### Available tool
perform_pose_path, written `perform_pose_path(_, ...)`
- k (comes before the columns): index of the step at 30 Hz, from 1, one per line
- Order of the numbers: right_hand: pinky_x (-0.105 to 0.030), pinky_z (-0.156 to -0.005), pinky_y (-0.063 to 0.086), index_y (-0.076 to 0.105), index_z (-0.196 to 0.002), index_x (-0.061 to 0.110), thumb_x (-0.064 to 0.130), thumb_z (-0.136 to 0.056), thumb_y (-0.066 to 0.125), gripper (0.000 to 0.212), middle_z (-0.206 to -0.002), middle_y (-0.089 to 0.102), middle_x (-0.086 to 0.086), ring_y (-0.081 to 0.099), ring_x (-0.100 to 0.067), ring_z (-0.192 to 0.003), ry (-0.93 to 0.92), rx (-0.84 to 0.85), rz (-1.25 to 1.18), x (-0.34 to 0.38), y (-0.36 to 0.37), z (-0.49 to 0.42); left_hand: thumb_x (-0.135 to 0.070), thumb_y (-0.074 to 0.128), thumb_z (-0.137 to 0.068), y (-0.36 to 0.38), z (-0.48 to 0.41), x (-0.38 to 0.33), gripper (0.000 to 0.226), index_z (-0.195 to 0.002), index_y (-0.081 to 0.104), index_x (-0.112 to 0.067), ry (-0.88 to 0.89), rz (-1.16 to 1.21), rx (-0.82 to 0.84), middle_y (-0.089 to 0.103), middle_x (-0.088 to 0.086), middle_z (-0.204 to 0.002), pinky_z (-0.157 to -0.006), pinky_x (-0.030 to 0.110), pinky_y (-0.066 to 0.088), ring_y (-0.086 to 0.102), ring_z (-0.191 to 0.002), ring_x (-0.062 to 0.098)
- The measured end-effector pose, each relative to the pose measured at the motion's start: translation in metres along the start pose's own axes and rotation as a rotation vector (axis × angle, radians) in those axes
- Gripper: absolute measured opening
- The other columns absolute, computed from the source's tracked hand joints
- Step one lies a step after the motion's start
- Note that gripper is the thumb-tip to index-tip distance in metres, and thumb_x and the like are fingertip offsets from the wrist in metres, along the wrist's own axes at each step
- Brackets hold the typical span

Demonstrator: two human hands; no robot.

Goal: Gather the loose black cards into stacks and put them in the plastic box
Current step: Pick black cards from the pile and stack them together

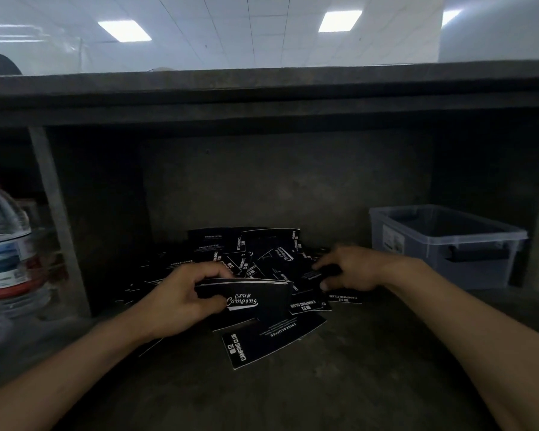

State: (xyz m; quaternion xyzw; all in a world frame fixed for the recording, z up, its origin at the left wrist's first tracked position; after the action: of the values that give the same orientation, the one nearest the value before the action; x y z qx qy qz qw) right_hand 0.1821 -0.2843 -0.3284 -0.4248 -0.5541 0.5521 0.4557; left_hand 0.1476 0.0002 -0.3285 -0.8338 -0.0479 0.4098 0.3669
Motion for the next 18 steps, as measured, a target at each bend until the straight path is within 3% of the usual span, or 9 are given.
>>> perform_pose_path(3,-0.031,-0.114,0.030,0.055,-0.137,0.025,0.047,-0.092,0.064,0.051,-0.156,0.035,0.000,0.035,-0.020,-0.141,0.001,-0.015,-0.038,-0.004,-0.001,0.000,0.005,0.068,-0.088,-0.001,0.000,0.001,0.021,-0.096,0.072,-0.013,-0.008,-0.009,-0.015,0.074,0.006,-0.098,-0.076,0.036,0.061,0.073,-0.089,0.017)
perform_pose_path(7,-0.020,-0.088,0.043,0.057,-0.132,0.025,0.041,-0.097,0.058,0.039,-0.132,0.059,0.001,0.057,-0.007,-0.102,-0.033,-0.064,-0.152,0.002,-0.002,-0.001,0.002,0.071,-0.086,-0.001,-0.002,0.004,0.023,-0.095,0.073,-0.019,-0.008,-0.049,-0.034,0.073,0.001,-0.099,-0.079,0.033,0.059,0.071,-0.090,0.013)
perform_pose_path(8,-0.019,-0.083,0.043,0.059,-0.130,0.025,0.037,-0.100,0.055,0.033,-0.127,0.062,0.000,0.058,-0.006,-0.096,-0.053,-0.119,-0.169,0.004,-0.006,0.001,0.000,0.072,-0.085,-0.001,-0.002,0.005,0.025,-0.096,0.072,-0.023,-0.009,-0.059,-0.040,0.073,-0.003,-0.101,-0.080,0.031,0.059,0.071,-0.092,0.011)
perform_pose_path(10,-0.027,-0.088,0.048,0.065,-0.120,0.024,0.032,-0.103,0.048,0.025,-0.117,0.068,0.000,0.062,-0.013,-0.100,-0.083,-0.320,-0.104,0.007,-0.019,0.003,-0.003,0.075,-0.083,-0.001,-0.002,0.007,0.033,-0.104,0.069,-0.028,0.000,-0.062,-0.052,0.072,-0.009,-0.106,-0.082,0.026,0.058,0.070,-0.098,0.008)
perform_pose_path(13,-0.035,-0.089,0.052,0.072,-0.110,0.027,0.035,-0.098,0.057,0.020,-0.107,0.073,0.009,0.066,-0.010,-0.100,-0.184,-0.567,-0.137,0.018,-0.035,0.011,-0.006,0.080,-0.078,-0.003,-0.003,0.010,0.058,-0.123,0.056,-0.032,0.029,-0.054,-0.078,0.064,-0.014,-0.124,-0.091,0.026,0.056,0.063,-0.116,0.007)
perform_pose_path(16,-0.018,-0.080,0.053,0.077,-0.100,0.017,0.025,-0.090,0.071,0.014,-0.095,0.077,0.007,0.070,-0.003,-0.089,-0.372,-0.400,-0.639,0.044,-0.025,0.010,-0.005,0.082,-0.077,-0.003,-0.003,0.013,0.080,-0.139,0.041,-0.036,0.033,-0.004,-0.078,0.056,-0.018,-0.137,-0.095,0.026,0.055,0.056,-0.127,0.005)
perform_pose_path(18,-0.017,-0.076,0.054,0.076,-0.100,0.016,0.024,-0.093,0.067,0.014,-0.091,0.077,0.002,0.072,-0.008,-0.085,-0.375,-0.284,-0.837,0.056,-0.016,0.006,-0.004,0.080,-0.079,-0.002,-0.004,0.012,0.078,-0.139,0.043,-0.037,0.029,0.031,-0.050,0.064,-0.012,-0.129,-0.094,0.024,0.055,0.061,-0.121,0.007)
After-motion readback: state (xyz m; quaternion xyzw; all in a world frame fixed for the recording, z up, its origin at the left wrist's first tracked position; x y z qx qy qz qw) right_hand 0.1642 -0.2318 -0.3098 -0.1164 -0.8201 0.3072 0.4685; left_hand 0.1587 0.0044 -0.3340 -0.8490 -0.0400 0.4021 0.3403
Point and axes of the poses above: each hand's wrist, its own z-axis away from the middle knuckle, its own y-axis out of the palm, x = y × z, the point moved 5 cm from there along -z, towards the middle knuckle
